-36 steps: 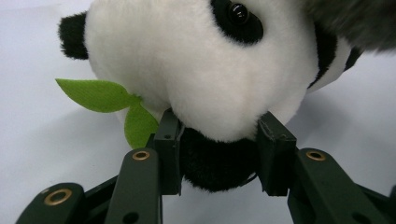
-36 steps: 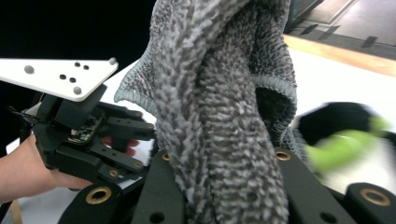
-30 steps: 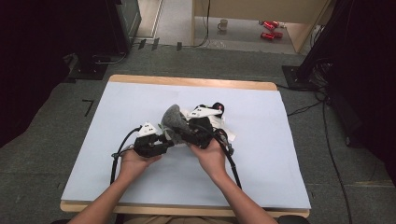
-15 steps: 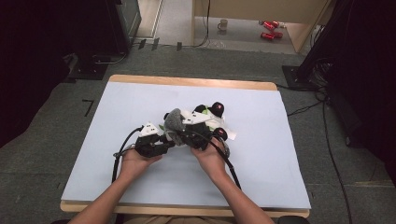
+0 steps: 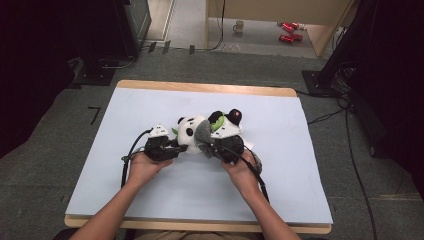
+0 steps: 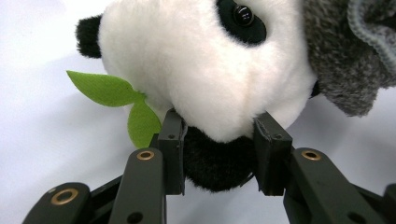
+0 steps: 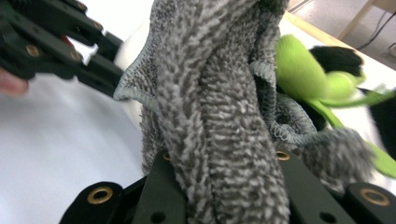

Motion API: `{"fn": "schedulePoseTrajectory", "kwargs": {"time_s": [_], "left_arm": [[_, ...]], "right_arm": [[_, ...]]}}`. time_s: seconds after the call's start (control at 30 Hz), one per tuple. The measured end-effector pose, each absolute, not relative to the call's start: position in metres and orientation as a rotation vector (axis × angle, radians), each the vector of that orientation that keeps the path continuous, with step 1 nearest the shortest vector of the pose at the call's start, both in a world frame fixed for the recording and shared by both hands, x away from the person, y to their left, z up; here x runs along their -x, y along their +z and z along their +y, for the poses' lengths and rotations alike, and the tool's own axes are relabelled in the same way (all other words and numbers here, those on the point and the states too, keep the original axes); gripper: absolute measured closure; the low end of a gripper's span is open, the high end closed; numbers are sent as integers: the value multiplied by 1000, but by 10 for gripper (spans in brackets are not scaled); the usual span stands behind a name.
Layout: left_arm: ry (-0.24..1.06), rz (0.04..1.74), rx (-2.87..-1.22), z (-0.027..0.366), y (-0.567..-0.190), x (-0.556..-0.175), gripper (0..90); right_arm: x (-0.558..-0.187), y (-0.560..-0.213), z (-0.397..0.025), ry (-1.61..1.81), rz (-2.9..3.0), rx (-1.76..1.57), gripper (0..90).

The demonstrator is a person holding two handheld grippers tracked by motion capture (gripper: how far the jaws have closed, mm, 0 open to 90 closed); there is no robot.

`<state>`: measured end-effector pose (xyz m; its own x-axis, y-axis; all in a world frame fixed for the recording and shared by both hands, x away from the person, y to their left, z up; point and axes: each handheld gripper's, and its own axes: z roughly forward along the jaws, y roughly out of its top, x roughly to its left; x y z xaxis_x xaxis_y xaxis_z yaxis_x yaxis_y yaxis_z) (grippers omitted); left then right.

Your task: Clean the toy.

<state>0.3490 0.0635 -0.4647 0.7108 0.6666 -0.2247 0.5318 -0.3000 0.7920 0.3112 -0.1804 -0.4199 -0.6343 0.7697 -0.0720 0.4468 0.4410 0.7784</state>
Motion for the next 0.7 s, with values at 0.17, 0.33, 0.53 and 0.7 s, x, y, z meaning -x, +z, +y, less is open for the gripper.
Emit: {"fn": "schedulePoseTrajectory", "kwargs": {"time_s": [0.17,0.33,0.53,0.7], "left_arm": [[162,926,-1970,64,-463,-356,624],[162,907,-1959,62,-460,-359,624],[159,909,-1957,61,-460,-359,624],[124,956,-1930,61,-460,-356,624]], "right_arm": [[-311,-419,-195,1049,2255,-1064,784],[-311,-416,-210,1056,2228,-1112,783],[-306,-407,-215,1055,2212,-1149,781],[-304,-397,-205,1154,2216,-1125,781]]}}
